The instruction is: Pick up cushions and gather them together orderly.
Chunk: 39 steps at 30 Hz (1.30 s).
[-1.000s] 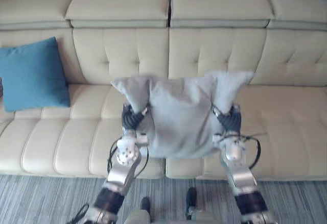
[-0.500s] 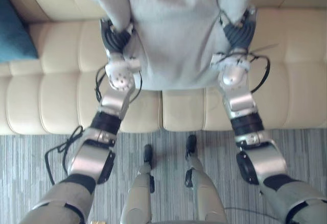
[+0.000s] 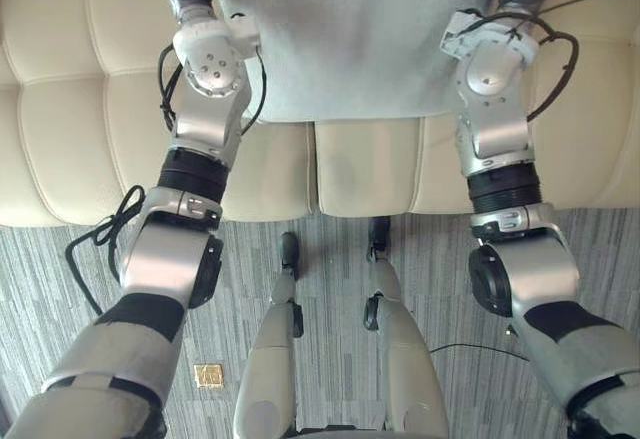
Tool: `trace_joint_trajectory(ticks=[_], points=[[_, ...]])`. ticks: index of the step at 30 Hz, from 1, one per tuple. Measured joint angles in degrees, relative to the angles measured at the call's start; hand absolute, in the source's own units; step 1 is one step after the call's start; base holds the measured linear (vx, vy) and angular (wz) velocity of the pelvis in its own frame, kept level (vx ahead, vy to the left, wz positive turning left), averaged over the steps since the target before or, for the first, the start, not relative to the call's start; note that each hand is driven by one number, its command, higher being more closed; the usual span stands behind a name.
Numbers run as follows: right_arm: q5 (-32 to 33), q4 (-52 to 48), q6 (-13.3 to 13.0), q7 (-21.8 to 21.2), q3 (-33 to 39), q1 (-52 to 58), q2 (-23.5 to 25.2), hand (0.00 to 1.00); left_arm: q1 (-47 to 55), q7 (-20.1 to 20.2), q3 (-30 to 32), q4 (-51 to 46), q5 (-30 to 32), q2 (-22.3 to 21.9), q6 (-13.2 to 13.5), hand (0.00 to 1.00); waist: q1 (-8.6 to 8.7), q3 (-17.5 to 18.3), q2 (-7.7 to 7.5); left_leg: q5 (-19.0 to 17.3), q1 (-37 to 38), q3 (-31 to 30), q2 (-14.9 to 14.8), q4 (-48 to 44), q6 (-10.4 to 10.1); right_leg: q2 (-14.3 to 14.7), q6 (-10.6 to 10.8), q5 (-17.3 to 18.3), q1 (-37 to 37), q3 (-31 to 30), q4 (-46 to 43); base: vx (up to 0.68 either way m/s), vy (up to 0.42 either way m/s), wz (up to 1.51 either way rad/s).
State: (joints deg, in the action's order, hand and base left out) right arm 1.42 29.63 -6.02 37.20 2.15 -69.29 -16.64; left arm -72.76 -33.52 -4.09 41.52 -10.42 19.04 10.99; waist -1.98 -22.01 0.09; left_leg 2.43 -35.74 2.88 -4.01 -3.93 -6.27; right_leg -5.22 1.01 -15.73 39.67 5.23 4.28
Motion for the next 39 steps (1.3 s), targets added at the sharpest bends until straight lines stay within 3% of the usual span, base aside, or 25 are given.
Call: trace_joint_trajectory(ticks=[4, 8, 11, 14, 17, 20, 24, 27, 29, 34, 39], points=[[4.4, -4.4, -0.7, -0.8, 3.3, 5.0, -4.0, 0.0, 0.5, 0.0, 4.9, -1.1, -2.8, 0.7, 0.0, 0.0, -0.74, 0.0, -0.01, 0.0, 2.8, 0.2, -0.4, 0.0, 0.0, 0.2, 0.0, 0.0, -2.6, 0.0, -0.5, -0.01, 0.028, -0.03], [9.1, -10.1, -2.6, -3.3, 10.2, 15.7, -9.6, 0.0, 8.1, 0.2, 10.0, -10.0, -4.9, 5.1, 1.6, 0.0, -0.95, 0.0, -0.01, -0.1, 6.8, 0.4, -0.5, -0.2, 0.0, 0.3, 0.4, 0.5, -6.3, -0.5, -1.3, 0.0, 0.011, -0.02], [13.6, -12.8, -3.2, -6.2, 15.0, 25.4, -10.7, 0.0, 16.4, 2.7, 14.7, -14.0, -8.5, 6.1, 2.5, 0.0, -0.77, 0.1, -0.07, -0.9, 9.5, 0.4, -0.5, -0.3, 0.1, 0.1, 0.4, 3.7, -8.4, -0.6, -3.8, 0.02, -0.008, 0.08], [15.1, -16.6, -3.2, -9.4, 15.8, 37.5, -8.8, 0.0, 29.7, 5.4, 17.2, -19.9, -10.2, 4.5, 2.6, 0.0, -0.9, 0.3, -0.08, -1.8, 12.6, -0.1, -0.9, -1.4, 0.0, 0.5, 0.0, 6.0, -11.4, -0.3, -5.9, 0.02, -0.034, 0.05], [14.9, -21.6, -3.2, -12.6, 15.8, 49.5, -3.3, 0.0, 43.3, 7.8, 18.3, -24.8, -10.2, -1.5, 2.6, 0.0, -1.11, 1.3, -0.27, -3.1, 16.9, -0.5, -1.3, -2.2, -0.1, 1.0, -0.1, 7.8, -16.2, 0.3, -6.2, 0.02, -0.028, 0.02], [14.2, -23.8, -3.2, -17.7, 15.7, 63.3, 2.7, 0.0, 59.1, 12.6, 16.5, -26.4, -10.1, -8.9, 2.3, 0.0, -1.31, 7.8, -0.4, -4.1, 18.7, -0.7, -1.6, -1.8, 0.4, 1.3, 0.1, 8.8, -18.1, 0.7, -5.9, 0.05, -0.02, 0.03], [12.8, -23.4, -2.9, -21.9, 15.6, 74.0, 8.8, 0.0, 71.3, 17.9, 13.5, -26.2, -8.2, -13.0, 1.2, 0.0, -1.4, 10.6, -0.4, -4.3, 23.2, -0.8, -1.7, -0.2, 0.6, 1.4, 0.3, 9.7, -22.6, 1.0, -5.4, 0.05, 0.012, 0.02], [10.9, -15.9, -2.6, -24.5, 14.8, 79.3, 12.4, 0.0, 77.6, 22.3, 13.0, -20.0, -4.8, -15.6, 0.0, 0.0, -1.37, 14.6, -0.35, -5.2, 25.9, -0.2, -1.7, -0.1, 0.6, 1.4, 0.7, 9.9, -25.6, 1.0, -4.3, 0.06, 0.043, -0.09], [10.4, -6.7, -1.8, -26.8, 12.8, 81.2, 14.5, 0.0, 79.5, 24.9, 13.8, -10.3, -0.9, -17.1, -1.4, 0.0, -1.27, 17.2, -0.19, -6.3, 28.3, 0.1, -1.8, -0.1, 0.7, 1.5, 0.8, 10.3, -28.5, 1.0, -3.2, 0.05, 0.039, -0.04], [9.9, 6.0, -0.5, -30.0, 10.9, 81.8, 17.3, 0.0, 80.5, 26.6, 15.0, 4.9, 4.8, -19.0, -3.2, 0.0, -1.24, 19.8, -0.18, -6.9, 32.0, 1.0, -1.7, 1.4, 0.3, 1.4, 0.9, 10.3, -32.1, 0.9, -1.3, 0.04, 0.029, -0.06], [9.7, 15.3, 0.1, -31.1, 11.4, 81.6, 17.0, 0.0, 80.8, 27.5, 17.1, 11.7, 8.8, -19.7, -4.1, 0.0, -1.24, 21.6, -0.01, -7.0, 35.1, 1.4, -1.7, 3.1, 0.2, 1.4, 1.3, 10.4, -34.9, 0.9, 0.3, 0.06, 0.016, -0.02]])
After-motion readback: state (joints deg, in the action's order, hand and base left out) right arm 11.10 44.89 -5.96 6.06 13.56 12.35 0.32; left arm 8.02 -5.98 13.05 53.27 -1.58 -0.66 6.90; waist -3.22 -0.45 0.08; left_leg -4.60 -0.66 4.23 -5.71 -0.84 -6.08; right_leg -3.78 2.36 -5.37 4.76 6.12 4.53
